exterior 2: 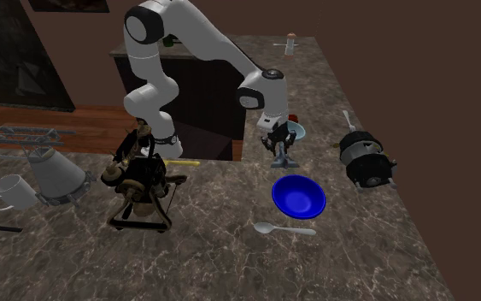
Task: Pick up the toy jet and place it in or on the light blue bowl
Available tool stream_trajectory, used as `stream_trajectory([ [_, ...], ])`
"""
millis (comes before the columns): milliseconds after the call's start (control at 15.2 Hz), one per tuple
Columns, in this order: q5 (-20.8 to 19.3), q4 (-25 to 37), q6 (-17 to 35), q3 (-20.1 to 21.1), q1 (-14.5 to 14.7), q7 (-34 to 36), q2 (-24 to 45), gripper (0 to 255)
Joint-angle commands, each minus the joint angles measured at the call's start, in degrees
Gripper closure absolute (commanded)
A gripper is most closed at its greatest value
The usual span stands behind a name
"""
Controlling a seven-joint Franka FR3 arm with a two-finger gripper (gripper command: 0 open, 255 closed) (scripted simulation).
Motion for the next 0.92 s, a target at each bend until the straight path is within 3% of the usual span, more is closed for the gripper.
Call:
stream_trajectory([
  [0, 0.27, 0.59, -1.51, 0.07, -0.01, -0.04, -0.94, 255],
  [858, 1.76, 5.01, -11.29, 0.03, -0.26, -0.71, -6.45, 255],
])
